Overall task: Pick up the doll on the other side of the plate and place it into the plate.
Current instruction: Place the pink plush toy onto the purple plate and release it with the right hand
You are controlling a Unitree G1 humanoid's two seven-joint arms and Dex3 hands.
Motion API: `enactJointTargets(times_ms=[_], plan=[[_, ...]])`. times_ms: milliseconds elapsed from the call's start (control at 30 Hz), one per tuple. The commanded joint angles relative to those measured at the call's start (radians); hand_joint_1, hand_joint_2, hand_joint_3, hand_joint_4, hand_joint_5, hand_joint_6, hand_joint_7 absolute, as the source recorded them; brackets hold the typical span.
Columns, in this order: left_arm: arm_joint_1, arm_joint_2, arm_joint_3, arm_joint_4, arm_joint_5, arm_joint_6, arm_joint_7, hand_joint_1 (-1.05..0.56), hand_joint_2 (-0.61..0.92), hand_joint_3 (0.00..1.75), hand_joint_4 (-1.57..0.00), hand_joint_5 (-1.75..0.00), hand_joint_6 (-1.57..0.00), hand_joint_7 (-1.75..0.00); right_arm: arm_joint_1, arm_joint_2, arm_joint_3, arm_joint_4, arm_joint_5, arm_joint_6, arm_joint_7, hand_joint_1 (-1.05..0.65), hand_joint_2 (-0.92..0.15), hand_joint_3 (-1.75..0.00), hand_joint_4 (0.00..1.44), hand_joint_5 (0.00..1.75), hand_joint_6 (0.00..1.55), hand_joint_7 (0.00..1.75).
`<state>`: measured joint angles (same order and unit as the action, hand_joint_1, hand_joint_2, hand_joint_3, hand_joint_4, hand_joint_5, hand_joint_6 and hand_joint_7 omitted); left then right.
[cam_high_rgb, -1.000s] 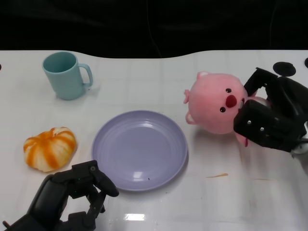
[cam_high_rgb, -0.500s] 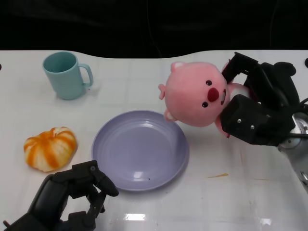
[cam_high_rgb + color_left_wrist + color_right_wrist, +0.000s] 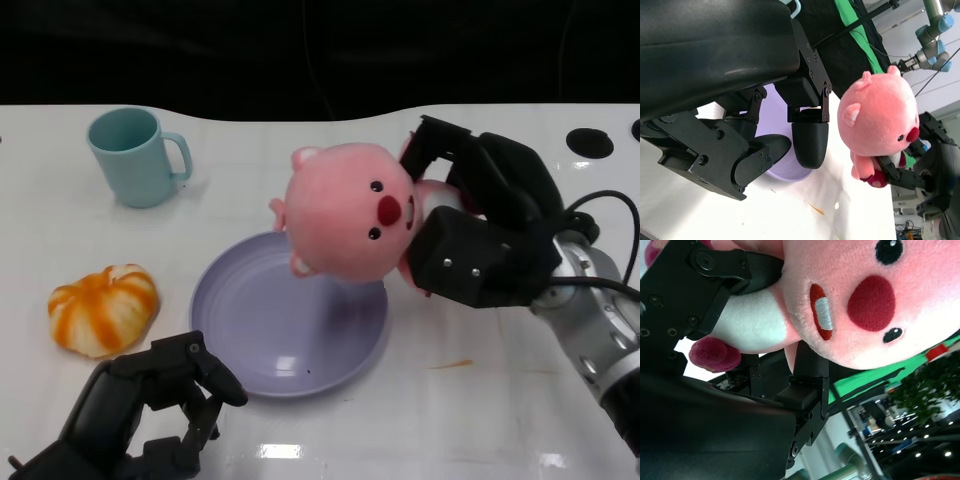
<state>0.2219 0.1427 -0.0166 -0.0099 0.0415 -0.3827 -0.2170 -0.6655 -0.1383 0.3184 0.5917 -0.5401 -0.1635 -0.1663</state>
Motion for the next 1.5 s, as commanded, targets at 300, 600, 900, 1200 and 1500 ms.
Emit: enactJointTargets(times_ms=[300,600,900,1200,1500], plan=[[0.000,0.004,-0.001,0.008,0.009,-0.015,0.017,-0.10,0.56,1.06,-0.74,-1.54,-0.81,-1.21,-0.070,0.070,0.044,0.128,-0.007,-0.023,0.005,-0.12,-0.33,-1.38,0.96,1.75,0.76,1.75],[0.002,0.005,-0.007,0.001,0.004,-0.009,0.021,-0.11,0.56,1.06,-0.76,-1.53,-0.82,-1.20,-0.078,0.108,0.044,0.168,0.016,-0.040,0.033,-0.11,-0.34,-1.34,0.97,1.75,0.75,1.73],[0.003,0.003,-0.010,-0.006,0.007,0.001,0.026,-0.10,0.55,1.07,-0.76,-1.53,-0.83,-1.21,-0.061,0.107,0.033,0.117,0.091,-0.046,0.189,-0.24,-0.80,-0.36,0.61,0.86,0.71,0.28],[-0.002,0.001,-0.018,-0.009,0.011,0.010,0.035,-0.08,0.54,1.09,-0.77,-1.53,-0.83,-1.22,-0.039,0.094,0.045,0.036,0.129,-0.062,0.303,-0.54,-0.92,-0.18,0.19,0.47,0.31,0.00],[-0.007,0.004,-0.019,0.004,0.018,-0.007,0.036,-0.08,0.54,1.10,-0.78,-1.54,-0.82,-1.23,-0.022,0.070,0.054,-0.019,0.121,-0.056,0.358,-0.70,-0.92,-0.23,0.00,0.33,0.14,0.00]])
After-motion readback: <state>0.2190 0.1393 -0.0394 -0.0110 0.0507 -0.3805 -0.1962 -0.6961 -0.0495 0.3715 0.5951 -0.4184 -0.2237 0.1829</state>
